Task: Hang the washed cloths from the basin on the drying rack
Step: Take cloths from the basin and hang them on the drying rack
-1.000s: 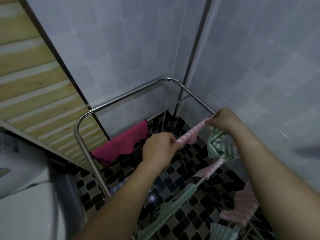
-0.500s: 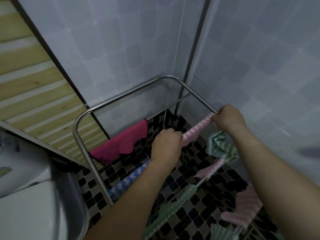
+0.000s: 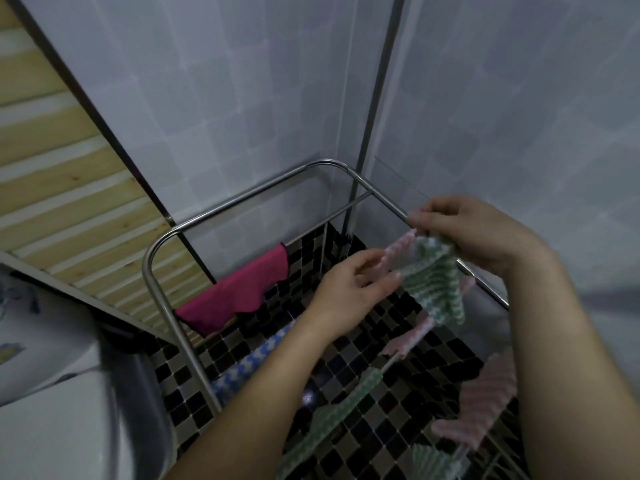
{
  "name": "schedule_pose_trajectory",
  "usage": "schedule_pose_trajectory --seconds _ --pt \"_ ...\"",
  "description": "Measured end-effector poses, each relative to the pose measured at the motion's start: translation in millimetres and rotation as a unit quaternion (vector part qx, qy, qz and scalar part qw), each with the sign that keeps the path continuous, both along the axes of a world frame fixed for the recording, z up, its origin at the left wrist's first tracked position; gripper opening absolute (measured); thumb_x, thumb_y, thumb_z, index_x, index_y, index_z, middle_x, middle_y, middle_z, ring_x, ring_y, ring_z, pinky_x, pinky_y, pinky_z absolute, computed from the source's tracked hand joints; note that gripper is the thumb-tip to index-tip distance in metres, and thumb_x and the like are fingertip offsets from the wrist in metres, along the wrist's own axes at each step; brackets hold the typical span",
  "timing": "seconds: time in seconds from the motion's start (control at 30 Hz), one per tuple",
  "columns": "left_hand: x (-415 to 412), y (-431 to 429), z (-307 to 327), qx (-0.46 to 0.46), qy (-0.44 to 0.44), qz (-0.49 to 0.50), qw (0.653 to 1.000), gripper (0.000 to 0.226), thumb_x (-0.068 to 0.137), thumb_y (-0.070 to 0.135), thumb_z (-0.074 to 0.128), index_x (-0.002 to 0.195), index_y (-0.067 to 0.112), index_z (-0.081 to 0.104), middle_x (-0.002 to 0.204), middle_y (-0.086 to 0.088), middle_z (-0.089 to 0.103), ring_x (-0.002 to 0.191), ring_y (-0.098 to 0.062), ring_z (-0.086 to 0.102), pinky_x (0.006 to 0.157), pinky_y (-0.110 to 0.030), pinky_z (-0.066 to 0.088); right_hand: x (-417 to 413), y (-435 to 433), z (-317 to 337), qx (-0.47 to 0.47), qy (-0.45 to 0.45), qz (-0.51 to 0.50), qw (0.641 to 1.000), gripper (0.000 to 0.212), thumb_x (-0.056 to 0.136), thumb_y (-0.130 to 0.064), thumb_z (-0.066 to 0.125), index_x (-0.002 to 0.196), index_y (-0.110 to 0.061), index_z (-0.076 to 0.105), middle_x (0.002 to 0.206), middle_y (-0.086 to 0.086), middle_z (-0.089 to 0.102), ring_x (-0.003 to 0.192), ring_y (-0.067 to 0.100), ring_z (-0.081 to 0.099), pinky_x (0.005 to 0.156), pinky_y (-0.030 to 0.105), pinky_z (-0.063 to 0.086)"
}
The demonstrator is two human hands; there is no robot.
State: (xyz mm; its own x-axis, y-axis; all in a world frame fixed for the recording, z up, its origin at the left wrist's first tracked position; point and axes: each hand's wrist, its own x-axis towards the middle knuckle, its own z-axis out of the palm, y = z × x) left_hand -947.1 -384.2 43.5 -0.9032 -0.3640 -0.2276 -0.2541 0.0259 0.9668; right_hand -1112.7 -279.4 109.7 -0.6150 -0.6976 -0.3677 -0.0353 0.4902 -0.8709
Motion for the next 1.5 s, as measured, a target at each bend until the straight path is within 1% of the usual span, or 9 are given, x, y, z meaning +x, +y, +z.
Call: schedule_pose_trajectory --seconds 0.1,0.3,0.43,0.63,0.83,1.07,1.2,1.33,1.5 --pt "4.3 1.8 8.8 0.031 0.031 -0.013 0.999 0.029 0.087 0.029 0.07 0.114 0.026 0.062 0.111 0.018 0.063 0.106 0.006 0.059 0.087 -0.011 0.046 11.6 0.0 7.3 -0.099 -0.138 0.063 0.983 0.028 0.067 -0.036 0.084 0.085 -0.018 0.072 0.074 0.008 0.058 0.058 0.015 0.052 0.057 0.025 0.044" --pt "23.4 -7.0 31.1 0.067 0.045 0.011 0.997 0.007 0.088 0.02 0.069 0.085 0.016 0.064 0.08 0.006 0.07 0.076 -0.01 0.068 0.072 -0.028 0.055 15.0 1.7 8.9 -0.16 -0.186 0.134 0.96 0.053 0.054 -0.031 0.092 0.101 -0.015 0.072 0.084 0.009 0.071 0.075 0.019 0.068 0.074 0.028 0.058" --pt "37.5 -18.8 55.4 -0.021 0.042 0.045 0.998 0.011 0.087 0.024 0.069 0.087 0.015 0.063 0.087 -0.002 0.072 0.081 -0.017 0.07 0.074 -0.035 0.057 13.7 0.3 21.1 -0.003 0.005 0.199 0.98 0.039 0.072 -0.013 0.08 0.109 -0.018 0.071 0.102 0.01 0.073 0.099 0.028 0.068 0.097 0.041 0.05" --pt "36.9 -46.9 97.5 -0.095 0.099 0.073 0.988 0.015 0.077 0.01 0.077 0.087 0.018 0.068 0.076 0.005 0.066 0.069 -0.003 0.06 0.069 -0.022 0.052 15.4 -19.6 34.6 -0.131 0.053 0.084 0.986 0.022 0.077 0.01 0.069 0.075 -0.011 0.063 0.064 -0.005 0.067 0.062 0.007 0.063 0.062 0.02 0.054" --pt "17.7 -75.2 98.6 -0.12 0.122 0.147 0.974 0.025 0.081 0.006 0.073 0.088 0.03 0.071 0.086 0.014 0.071 0.085 -0.006 0.067 0.086 -0.03 0.056 5.3 -47.4 27.9 -0.259 -0.124 -0.01 0.958 0.025 0.077 0.017 0.058 0.083 -0.008 0.06 0.074 0.003 0.07 0.07 0.015 0.069 0.072 0.027 0.059" --pt "-12.0 -86.0 32.6 -0.202 -0.009 0.118 0.972 0.017 0.083 0.008 0.07 0.092 0.022 0.071 0.084 0.008 0.067 0.084 -0.012 0.063 0.078 -0.023 0.047 -16.7 -71.1 -23.6 0.017 0.204 -0.01 0.979 0.023 0.081 0.0 0.069 0.076 -0.023 0.069 0.072 -0.005 0.067 0.061 -0.001 0.058 0.068 0.021 0.044" --pt "-14.3 -85.1 5.8 -0.298 -0.101 0.064 0.947 0.013 0.086 0.021 0.068 0.098 0.017 0.071 0.093 -0.003 0.071 0.088 -0.018 0.063 0.07 -0.026 0.041 -24.1 -73.3 -47.5 0.094 0.301 -0.022 0.949 0.014 0.084 -0.006 0.066 0.094 -0.01 0.075 0.086 0.011 0.073 0.082 0.019 0.064 0.072 0.025 0.043" --pt "-14.6 -91.4 0.4 -0.296 -0.103 0.076 0.947 0.012 0.087 0.03 0.067 0.093 0.019 0.069 0.076 0.006 0.06 0.071 -0.011 0.054 0.061 -0.022 0.034 -28.3 -74.5 -51.0 0.143 0.355 -0.024 0.924 0.02 0.087 -0.017 0.064 0.104 -0.012 0.075 0.103 0.014 0.073 0.1 0.03 0.065 0.079 0.03 0.046" --pt "-26.4 -110.3 1.2 -0.246 -0.063 0.148 0.956 0.01 0.089 0.02 0.064 0.081 0.026 0.063 0.068 0.01 0.06 0.061 -0.014 0.062 0.063 -0.025 0.049 -35.9 -94.8 -45.3 0.137 0.306 -0.089 0.938 0.02 0.086 -0.023 0.061 0.081 -0.01 0.075 0.079 0.015 0.073 0.073 0.03 0.066 0.067 0.032 0.049"
